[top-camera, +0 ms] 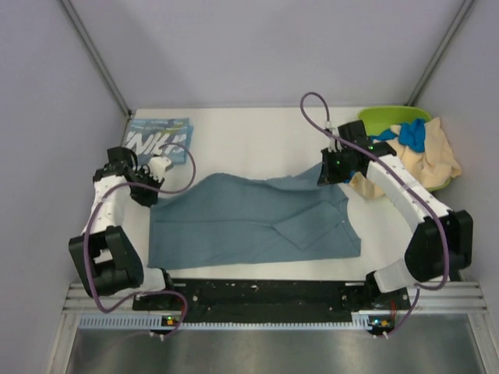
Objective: Fold and stack the t-shirts
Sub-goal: Fold the other side of the tshirt into a rectangle
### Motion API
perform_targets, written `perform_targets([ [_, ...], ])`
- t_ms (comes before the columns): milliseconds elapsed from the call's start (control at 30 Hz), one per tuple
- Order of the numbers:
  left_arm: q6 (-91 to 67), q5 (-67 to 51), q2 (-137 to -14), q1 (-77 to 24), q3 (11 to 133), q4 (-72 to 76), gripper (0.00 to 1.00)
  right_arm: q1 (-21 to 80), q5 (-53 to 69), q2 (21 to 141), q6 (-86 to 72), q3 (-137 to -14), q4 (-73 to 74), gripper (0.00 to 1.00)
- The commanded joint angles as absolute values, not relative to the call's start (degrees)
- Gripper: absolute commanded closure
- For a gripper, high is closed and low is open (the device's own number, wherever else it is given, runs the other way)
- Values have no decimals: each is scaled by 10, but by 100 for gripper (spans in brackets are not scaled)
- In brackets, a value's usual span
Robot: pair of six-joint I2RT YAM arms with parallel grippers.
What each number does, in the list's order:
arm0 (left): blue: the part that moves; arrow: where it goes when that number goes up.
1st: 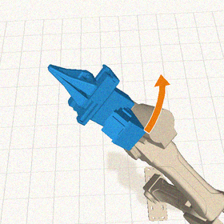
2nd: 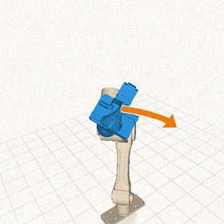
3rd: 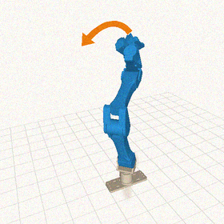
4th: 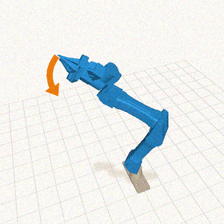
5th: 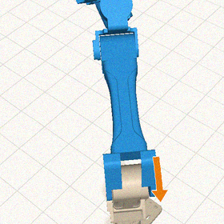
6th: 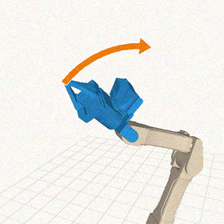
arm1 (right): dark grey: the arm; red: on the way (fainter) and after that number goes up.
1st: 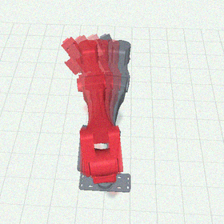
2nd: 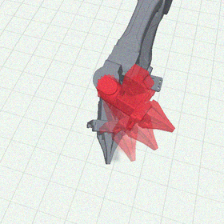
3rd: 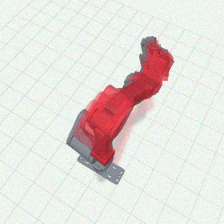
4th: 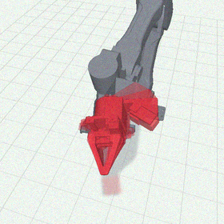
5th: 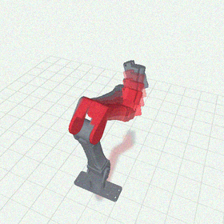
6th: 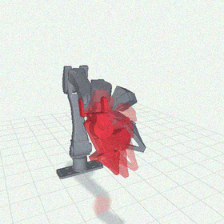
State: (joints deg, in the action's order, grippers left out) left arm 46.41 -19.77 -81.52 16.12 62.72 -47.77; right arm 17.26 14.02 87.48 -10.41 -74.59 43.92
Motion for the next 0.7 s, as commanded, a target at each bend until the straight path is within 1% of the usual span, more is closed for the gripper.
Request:
perform_targets([
  [0, 529, -197, -755, 162, 561, -517, 100, 182, 115, 780, -148, -637, 468, 100],
  [133, 562, -155, -755, 168, 521, -497, 100, 181, 92, 752, -163, -555, 471, 100],
  [300, 578, -99, -801, 184, 511, -427, 100, 181, 41, 761, -161, -547, 474, 100],
  [533, 560, -107, -867, 187, 606, -410, 100, 180, 24, 773, -149, -580, 488, 100],
  [667, 555, -117, -887, 187, 669, -429, 100, 181, 23, 769, -146, -609, 509, 100],
])
